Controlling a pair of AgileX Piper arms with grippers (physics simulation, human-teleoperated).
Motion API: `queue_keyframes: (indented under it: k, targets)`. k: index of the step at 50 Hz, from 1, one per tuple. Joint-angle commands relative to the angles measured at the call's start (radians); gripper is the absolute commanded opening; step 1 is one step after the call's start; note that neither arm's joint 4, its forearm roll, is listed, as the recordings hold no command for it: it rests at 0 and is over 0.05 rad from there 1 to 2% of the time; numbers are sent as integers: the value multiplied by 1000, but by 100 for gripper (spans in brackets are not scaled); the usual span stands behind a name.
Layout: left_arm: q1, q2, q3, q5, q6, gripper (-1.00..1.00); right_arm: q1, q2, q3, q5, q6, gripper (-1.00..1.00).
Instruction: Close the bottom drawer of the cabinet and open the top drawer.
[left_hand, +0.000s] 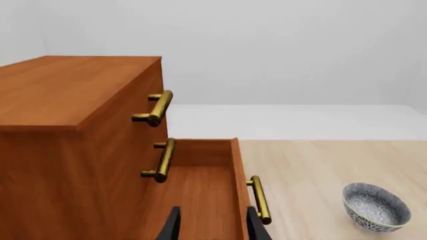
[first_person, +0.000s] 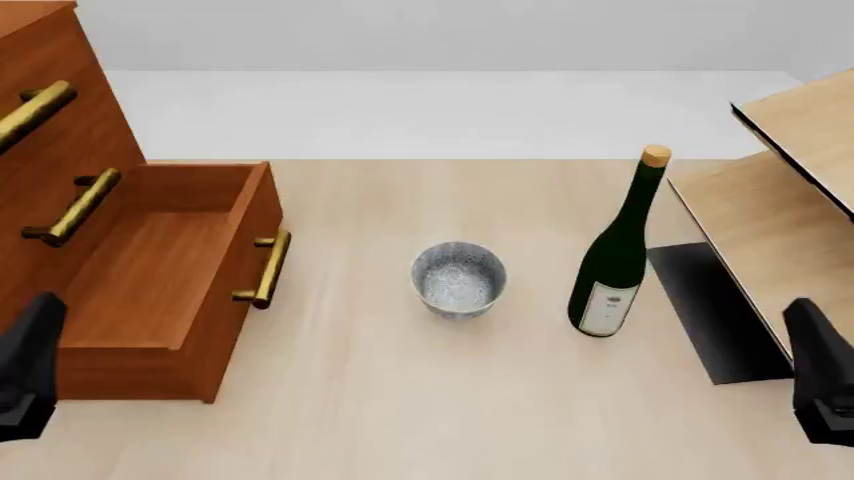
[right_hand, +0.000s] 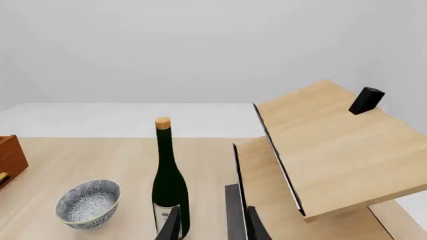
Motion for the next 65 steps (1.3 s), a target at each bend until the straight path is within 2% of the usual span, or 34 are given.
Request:
queue_keyframes:
  k: [1,13,25,27,29,31,32,37,40,46,47,49,50,53,58,61,63,65]
  targets:
    - [0,-10,12,4,7,100,0,2,-2,2,2,100]
    - [1,-2,13,6,6,100,-3,0,-2,8,-4,100]
    - [-29,111,-26,-45,36,100,-6,0,-2,8,-8,100]
    - [-45,130,-50,-30,39,100,-9,1,-3,7,-8,100]
    - [-63,165,-110,11,1,100,-12,1,-3,7,-8,100]
    - [-55,164,-137,35,16,100,-12,1,-2,7,-9,100]
    - [-59,186,-167,63,47,100,-12,4,-3,5,-9,100]
    - [-70,167,-309,218,42,100,-12,57,-3,-48,-12,100]
    - [-84,183,-354,262,47,100,-13,79,-4,-69,-12,100]
    - [-125,224,-415,319,44,100,-14,104,-4,-94,-13,100]
    - [-170,238,-427,324,26,100,-13,106,-5,-97,-14,100]
    - [-181,276,-429,329,30,100,-12,111,-5,-102,-15,100]
    - [-209,297,-435,329,8,100,-13,70,-2,-62,-16,100]
    - [-212,338,-444,332,2,100,-15,86,-4,-77,-14,100]
    - [-264,403,-485,336,-62,100,-15,79,-5,-71,-13,100]
    - [-248,419,-504,351,9,100,-16,66,-5,-58,-15,100]
    - [-260,436,-525,362,-24,100,-17,55,-5,-46,-15,100]
    - [-259,449,-539,375,-29,100,-18,47,-6,-38,-15,100]
